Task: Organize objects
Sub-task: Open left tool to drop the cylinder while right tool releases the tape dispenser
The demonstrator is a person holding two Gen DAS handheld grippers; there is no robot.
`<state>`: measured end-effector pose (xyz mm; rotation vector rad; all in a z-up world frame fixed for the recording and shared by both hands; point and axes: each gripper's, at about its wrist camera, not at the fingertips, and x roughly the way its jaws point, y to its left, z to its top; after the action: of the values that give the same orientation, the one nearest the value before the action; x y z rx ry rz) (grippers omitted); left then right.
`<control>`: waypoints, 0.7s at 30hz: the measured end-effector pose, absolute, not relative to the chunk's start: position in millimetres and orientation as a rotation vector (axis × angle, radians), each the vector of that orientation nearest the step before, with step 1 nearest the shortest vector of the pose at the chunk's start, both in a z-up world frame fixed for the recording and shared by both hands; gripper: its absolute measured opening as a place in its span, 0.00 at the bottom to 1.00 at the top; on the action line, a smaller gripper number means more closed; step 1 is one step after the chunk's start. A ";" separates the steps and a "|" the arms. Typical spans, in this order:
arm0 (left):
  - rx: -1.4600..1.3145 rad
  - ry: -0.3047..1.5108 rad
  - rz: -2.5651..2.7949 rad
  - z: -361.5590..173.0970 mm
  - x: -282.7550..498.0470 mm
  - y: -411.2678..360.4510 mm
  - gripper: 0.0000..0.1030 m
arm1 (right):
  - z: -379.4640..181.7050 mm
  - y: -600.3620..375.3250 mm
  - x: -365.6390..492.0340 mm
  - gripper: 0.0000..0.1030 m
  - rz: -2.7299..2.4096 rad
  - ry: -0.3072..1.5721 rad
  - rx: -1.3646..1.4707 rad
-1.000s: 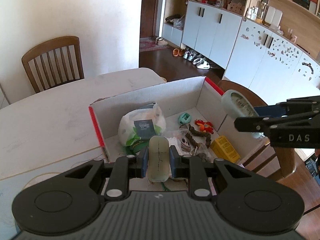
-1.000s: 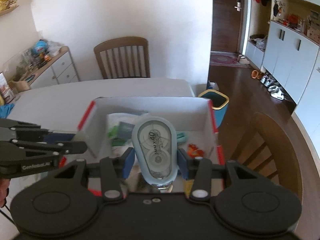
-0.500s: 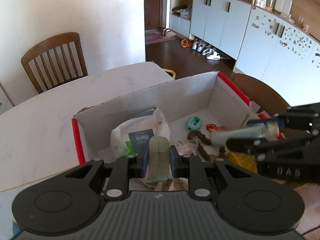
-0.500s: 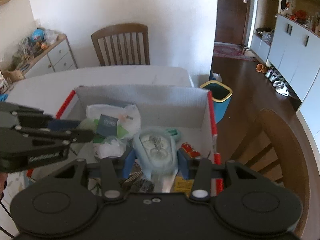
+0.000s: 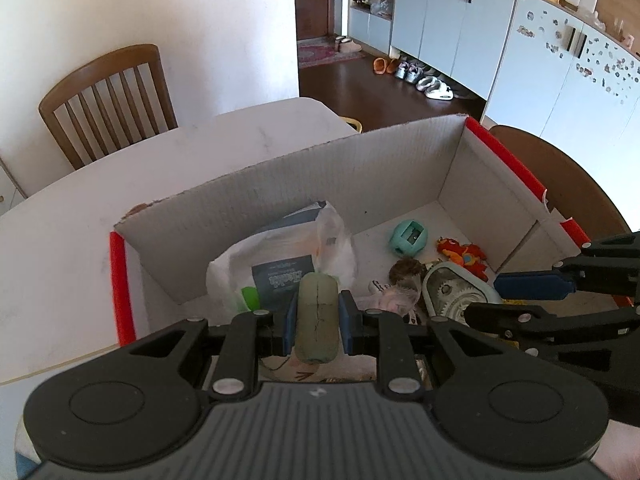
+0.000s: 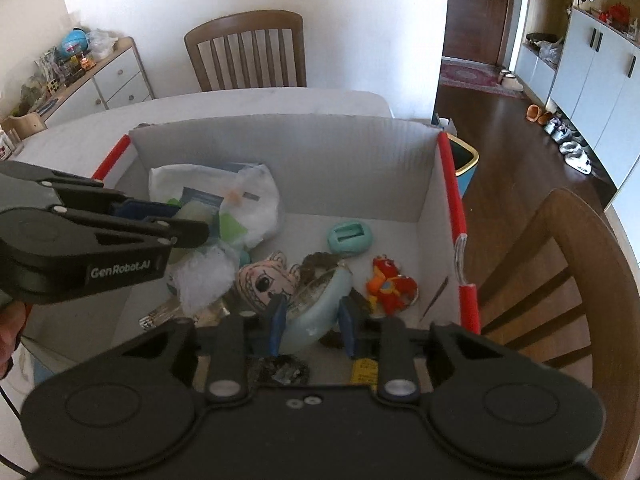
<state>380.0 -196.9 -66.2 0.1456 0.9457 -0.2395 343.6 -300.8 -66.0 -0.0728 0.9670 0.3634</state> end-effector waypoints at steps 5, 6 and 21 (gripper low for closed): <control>0.150 0.953 -0.240 -69.9 382.4 -197.1 0.20 | -65.8 -306.0 342.9 0.28 0.366 0.969 -0.047; 0.148 0.953 -0.240 -69.7 382.7 -196.6 0.21 | -65.5 -306.1 342.4 0.29 0.368 0.970 -0.043; 0.157 0.920 -0.248 -57.3 364.6 -192.5 0.25 | -44.9 -305.0 321.4 0.38 0.390 0.906 -0.001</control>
<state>364.6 -192.5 -57.3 0.1573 0.9198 -0.2476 321.4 -305.0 -44.9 -0.0012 0.9060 0.3895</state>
